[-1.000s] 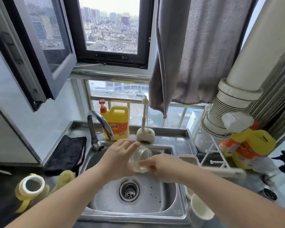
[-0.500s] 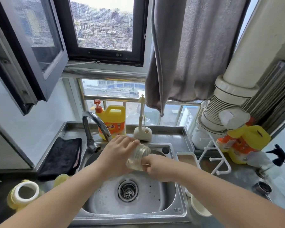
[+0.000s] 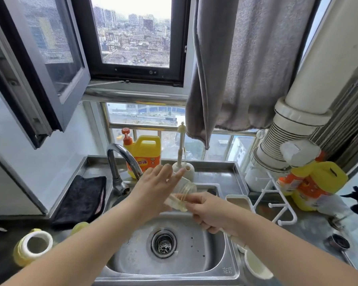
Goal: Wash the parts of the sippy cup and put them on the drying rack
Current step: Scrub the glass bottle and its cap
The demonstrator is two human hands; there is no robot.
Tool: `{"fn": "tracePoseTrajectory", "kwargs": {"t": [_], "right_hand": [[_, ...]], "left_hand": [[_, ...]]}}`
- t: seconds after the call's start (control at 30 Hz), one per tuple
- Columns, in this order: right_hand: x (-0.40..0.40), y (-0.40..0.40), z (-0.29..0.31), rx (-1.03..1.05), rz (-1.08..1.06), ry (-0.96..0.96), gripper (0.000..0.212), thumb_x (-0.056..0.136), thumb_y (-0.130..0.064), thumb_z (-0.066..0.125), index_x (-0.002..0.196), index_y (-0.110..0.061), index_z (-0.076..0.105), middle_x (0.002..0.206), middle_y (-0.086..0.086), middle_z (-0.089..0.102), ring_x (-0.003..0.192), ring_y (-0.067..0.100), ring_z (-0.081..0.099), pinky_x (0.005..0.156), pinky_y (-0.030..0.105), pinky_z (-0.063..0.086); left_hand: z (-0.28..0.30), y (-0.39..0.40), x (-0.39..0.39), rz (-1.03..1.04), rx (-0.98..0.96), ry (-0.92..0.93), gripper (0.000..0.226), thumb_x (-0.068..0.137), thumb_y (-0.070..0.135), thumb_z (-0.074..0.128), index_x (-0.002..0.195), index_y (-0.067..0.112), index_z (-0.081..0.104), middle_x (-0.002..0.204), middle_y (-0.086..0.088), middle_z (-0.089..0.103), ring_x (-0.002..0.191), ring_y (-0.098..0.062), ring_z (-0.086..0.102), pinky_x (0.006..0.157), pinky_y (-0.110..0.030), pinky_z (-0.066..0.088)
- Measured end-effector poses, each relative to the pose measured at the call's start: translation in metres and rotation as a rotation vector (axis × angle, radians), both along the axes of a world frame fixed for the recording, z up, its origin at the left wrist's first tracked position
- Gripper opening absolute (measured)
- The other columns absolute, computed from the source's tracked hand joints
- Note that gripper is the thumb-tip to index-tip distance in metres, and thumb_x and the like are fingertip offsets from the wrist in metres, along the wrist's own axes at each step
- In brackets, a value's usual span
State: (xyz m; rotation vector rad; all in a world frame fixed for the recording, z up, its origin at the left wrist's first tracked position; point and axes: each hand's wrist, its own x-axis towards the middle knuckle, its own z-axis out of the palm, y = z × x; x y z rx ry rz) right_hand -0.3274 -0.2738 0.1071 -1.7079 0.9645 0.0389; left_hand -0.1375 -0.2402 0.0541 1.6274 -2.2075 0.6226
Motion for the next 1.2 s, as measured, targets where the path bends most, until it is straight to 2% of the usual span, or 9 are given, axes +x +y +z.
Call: {"fn": "tracePoseTrajectory", "kwargs": {"t": [0.2,0.4,0.57,0.73,0.83,1.03,1.1,1.17,1.2], "right_hand": [[0.0,0.003,0.011,-0.728,0.329,0.346,0.052,0.097,-0.015,0.04,0.139,-0.044,0.037,0.116,0.005,0.061,0.102,0.026,0.06,0.076,0.03,0.043],[0.005,-0.001,0.011,-1.232,0.314,0.558,0.061,0.093,-0.006,0.042,0.147,-0.024,0.022,0.114,0.013,0.056,0.098,0.033,0.061,0.069,0.036,0.043],[0.014,0.002,0.004,-0.866,0.374,0.521,0.046,0.093,-0.006,0.044,0.124,-0.039,0.046,0.1,0.006,0.06,0.093,0.029,0.06,0.063,0.029,0.042],[0.002,-0.007,0.012,0.429,-0.078,-0.248,0.018,0.103,-0.022,0.037,0.11,-0.032,0.05,0.053,-0.008,0.031,0.038,0.001,0.026,0.032,0.011,0.021],[-0.003,-0.001,0.012,0.605,-0.087,-0.326,0.019,0.104,-0.023,0.033,0.116,-0.034,0.043,0.05,-0.01,0.027,0.036,-0.002,0.023,0.03,0.009,0.02],[-0.003,0.001,0.009,-0.854,0.335,0.475,0.052,0.097,-0.016,0.042,0.14,-0.043,0.036,0.119,0.005,0.061,0.102,0.024,0.06,0.07,0.026,0.037],[0.004,-0.001,0.002,-1.268,0.342,0.567,0.047,0.077,-0.018,0.07,0.12,-0.034,0.06,0.088,0.013,0.065,0.074,0.031,0.066,0.055,0.031,0.041],[0.006,0.005,0.0,-1.363,0.299,0.59,0.047,0.047,-0.019,0.089,0.091,-0.027,0.073,0.061,0.011,0.059,0.046,0.027,0.059,0.043,0.028,0.042],[0.008,0.007,0.0,-1.318,0.338,0.596,0.05,0.056,-0.018,0.085,0.103,-0.026,0.07,0.069,0.014,0.061,0.054,0.028,0.062,0.047,0.029,0.044]], "left_hand": [[0.004,-0.007,0.003,0.021,0.124,0.061,0.094,0.042,0.053,0.087,0.119,0.023,0.042,0.116,-0.006,0.061,0.108,-0.029,0.059,0.088,-0.048,0.05],[-0.002,-0.008,-0.003,0.014,0.123,0.219,0.093,0.051,0.05,0.087,0.125,0.021,0.039,0.123,-0.009,0.06,0.117,-0.033,0.056,0.1,-0.058,0.04],[-0.008,-0.006,-0.003,-0.061,-0.004,0.107,0.086,0.052,0.05,0.086,0.121,0.018,0.045,0.117,-0.006,0.063,0.111,-0.029,0.058,0.097,-0.044,0.042],[-0.011,-0.004,-0.001,-0.085,-0.246,0.179,0.076,0.059,0.028,0.088,0.12,0.013,0.047,0.125,-0.004,0.05,0.12,-0.027,0.047,0.101,-0.049,0.036],[-0.014,-0.003,-0.005,-0.075,-0.31,0.207,0.07,0.065,0.023,0.085,0.123,0.01,0.047,0.129,-0.003,0.049,0.124,-0.027,0.047,0.1,-0.052,0.037],[-0.031,-0.001,-0.003,-0.059,-0.079,0.199,0.081,0.058,0.048,0.081,0.124,0.017,0.046,0.124,0.0,0.053,0.12,-0.023,0.047,0.1,-0.049,0.038],[-0.026,-0.003,-0.007,-0.025,-0.037,0.223,0.088,0.049,0.046,0.087,0.122,0.017,0.047,0.12,-0.003,0.059,0.118,-0.022,0.046,0.095,-0.051,0.045],[-0.019,-0.006,-0.008,-0.009,-0.008,0.218,0.089,0.045,0.046,0.088,0.12,0.017,0.048,0.116,-0.003,0.063,0.114,-0.023,0.051,0.09,-0.052,0.049],[-0.017,-0.007,-0.008,0.002,0.005,0.176,0.091,0.042,0.048,0.087,0.119,0.018,0.049,0.114,-0.001,0.064,0.111,-0.023,0.056,0.088,-0.051,0.051]]}}
